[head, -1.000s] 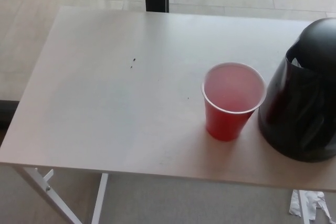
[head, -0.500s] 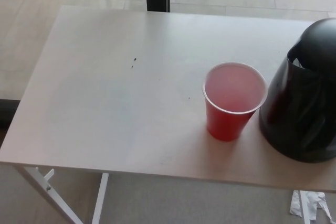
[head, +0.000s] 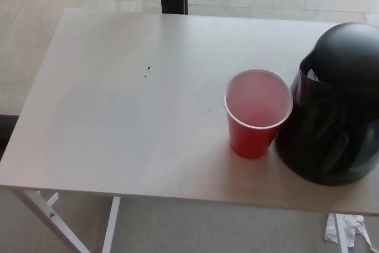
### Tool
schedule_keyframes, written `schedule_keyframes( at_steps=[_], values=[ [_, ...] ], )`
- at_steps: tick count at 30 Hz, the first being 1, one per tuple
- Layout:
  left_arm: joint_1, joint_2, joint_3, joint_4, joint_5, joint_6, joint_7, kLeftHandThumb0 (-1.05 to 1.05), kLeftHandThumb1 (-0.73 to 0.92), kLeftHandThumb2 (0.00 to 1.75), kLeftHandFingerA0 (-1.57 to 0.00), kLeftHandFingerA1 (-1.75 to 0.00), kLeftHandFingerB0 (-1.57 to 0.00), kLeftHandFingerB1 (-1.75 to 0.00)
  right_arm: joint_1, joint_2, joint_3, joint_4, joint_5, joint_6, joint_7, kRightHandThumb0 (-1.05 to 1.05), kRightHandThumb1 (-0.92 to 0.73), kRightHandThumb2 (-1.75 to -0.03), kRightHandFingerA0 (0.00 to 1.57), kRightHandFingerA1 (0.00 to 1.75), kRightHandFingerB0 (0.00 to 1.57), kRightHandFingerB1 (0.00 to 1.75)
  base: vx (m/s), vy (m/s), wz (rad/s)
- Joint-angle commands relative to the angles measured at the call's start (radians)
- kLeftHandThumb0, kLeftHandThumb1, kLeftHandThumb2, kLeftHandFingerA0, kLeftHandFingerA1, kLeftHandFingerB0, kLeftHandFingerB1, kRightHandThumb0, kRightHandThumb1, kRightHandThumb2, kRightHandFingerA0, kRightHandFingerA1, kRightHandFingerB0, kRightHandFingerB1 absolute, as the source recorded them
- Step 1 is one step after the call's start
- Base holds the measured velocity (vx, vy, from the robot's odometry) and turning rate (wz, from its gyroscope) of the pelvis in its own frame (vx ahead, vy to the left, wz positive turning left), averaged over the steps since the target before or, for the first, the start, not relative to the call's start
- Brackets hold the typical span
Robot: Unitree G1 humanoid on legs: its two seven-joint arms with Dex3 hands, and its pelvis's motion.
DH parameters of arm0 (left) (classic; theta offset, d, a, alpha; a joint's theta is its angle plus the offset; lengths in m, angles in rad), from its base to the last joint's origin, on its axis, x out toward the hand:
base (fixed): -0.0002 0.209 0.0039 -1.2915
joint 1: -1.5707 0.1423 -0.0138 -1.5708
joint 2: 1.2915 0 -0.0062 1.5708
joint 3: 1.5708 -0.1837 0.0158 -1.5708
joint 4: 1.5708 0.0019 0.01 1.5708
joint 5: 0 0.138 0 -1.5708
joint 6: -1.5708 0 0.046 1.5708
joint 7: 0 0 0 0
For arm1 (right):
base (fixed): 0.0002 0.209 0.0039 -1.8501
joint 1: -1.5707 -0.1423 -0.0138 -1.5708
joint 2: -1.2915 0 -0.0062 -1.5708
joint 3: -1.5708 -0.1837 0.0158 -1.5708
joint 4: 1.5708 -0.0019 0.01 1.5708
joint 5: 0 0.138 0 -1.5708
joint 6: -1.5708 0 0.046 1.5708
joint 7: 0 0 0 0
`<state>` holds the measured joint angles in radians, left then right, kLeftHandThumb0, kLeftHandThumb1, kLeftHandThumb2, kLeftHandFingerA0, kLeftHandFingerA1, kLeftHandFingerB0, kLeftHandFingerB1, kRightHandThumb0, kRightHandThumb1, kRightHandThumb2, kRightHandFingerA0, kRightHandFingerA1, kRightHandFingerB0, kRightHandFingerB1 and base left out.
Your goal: The robot uses its right hand to lift up a kettle kept on the middle of the desk by its handle and tilt it into a glass kept next to it to pour out water
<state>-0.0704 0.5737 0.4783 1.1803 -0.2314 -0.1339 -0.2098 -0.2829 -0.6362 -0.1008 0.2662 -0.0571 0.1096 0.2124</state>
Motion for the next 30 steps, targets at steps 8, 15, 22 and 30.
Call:
schedule_keyframes(
  at_steps=[8,15,22,30],
  values=[
    [-0.003,0.023,-0.004,-0.002,0.004,-0.017,0.01,-0.76,0.58,0.58,-0.73,-0.56,-0.53,-0.5,-0.05,0.127,-0.077,0.016,0.002,-0.093,-0.142,-0.32,-0.76,-0.62,1.09,0.84,0.47,0.42,0.0,0.0,0.0],
    [0.01,0.018,-0.002,-0.011,-0.003,-0.018,0.007,-0.71,0.59,0.58,-0.77,-0.59,-0.57,-0.51,-0.054,0.191,-0.173,-0.04,0.058,-0.003,-0.148,-0.32,-0.78,-0.62,1.13,0.94,0.57,0.48,0.0,0.0,0.0],
    [0.014,0.019,-0.002,-0.003,0.001,-0.03,0.013,-0.73,0.61,0.59,-0.79,-0.58,-0.58,-0.51,-0.069,0.185,-0.183,-0.038,0.063,0.022,-0.112,-0.39,-0.75,-0.63,1.13,0.93,0.71,0.52,0.0,0.0,0.0],
    [0.018,0.019,-0.007,0.001,0.007,-0.048,0.015,-0.71,0.62,0.59,-0.78,-0.59,-0.56,-0.51,-0.05,0.154,-0.178,-0.04,0.105,-0.025,0.004,-0.05,-0.77,-0.76,1.02,1.43,0.73,0.62,0.0,0.0,0.0]
  ],
)
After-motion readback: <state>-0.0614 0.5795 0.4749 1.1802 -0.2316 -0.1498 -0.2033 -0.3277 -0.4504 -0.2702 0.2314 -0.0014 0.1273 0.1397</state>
